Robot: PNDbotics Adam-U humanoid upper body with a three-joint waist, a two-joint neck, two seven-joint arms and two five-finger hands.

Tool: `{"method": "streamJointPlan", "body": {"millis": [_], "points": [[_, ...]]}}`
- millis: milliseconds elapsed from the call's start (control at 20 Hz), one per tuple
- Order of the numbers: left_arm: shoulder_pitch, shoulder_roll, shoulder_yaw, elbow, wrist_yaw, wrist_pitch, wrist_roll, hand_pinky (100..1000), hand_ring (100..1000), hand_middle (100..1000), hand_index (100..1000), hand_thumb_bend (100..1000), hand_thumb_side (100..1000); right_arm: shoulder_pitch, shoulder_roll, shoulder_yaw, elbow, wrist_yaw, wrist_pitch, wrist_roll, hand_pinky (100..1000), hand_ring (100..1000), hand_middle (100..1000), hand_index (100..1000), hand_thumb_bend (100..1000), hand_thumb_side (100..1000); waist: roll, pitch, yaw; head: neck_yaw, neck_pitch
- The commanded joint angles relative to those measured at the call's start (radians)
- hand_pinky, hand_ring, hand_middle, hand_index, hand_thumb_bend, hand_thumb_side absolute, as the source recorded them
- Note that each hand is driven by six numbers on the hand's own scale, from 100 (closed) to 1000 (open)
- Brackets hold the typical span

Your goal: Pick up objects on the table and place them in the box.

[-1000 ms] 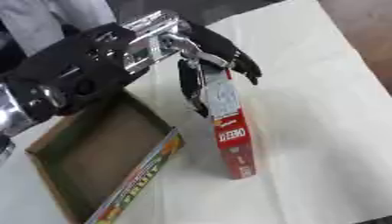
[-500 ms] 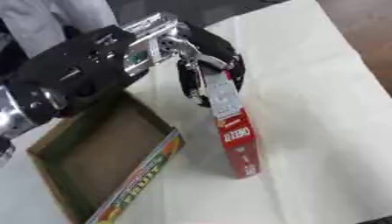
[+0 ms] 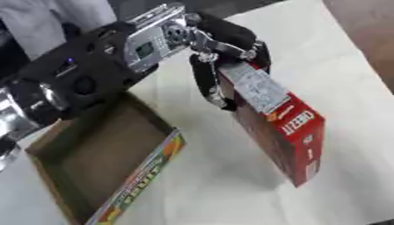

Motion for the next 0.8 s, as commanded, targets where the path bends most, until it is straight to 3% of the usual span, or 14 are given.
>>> {"method": "streamJointPlan", "body": {"millis": [50,300,800], "points": [[-0.013,0.050,0.066,-0.013,0.000,-0.351,-0.351,100,178,205,255,100,151,-0.014,-0.023,-0.007,-0.007,0.004,-0.004,-0.001,522,745,793,824,100,653,-0.012,-0.010,0.010,0.004,0.000],[-0.006,0.103,0.158,0.038,-0.060,-0.361,-0.327,100,193,220,272,100,130,0.003,-0.033,-0.013,0.001,0.007,-0.005,-0.001,522,747,795,828,100,649,-0.012,-0.009,0.031,-0.002,0.000],[0.064,0.230,0.214,0.016,-0.162,-0.362,-0.276,100,219,251,311,165,106,0.036,-0.061,-0.022,0.017,0.020,-0.010,-0.004,521,748,796,830,100,650,-0.012,-0.008,0.129,-0.008,0.000]]}}
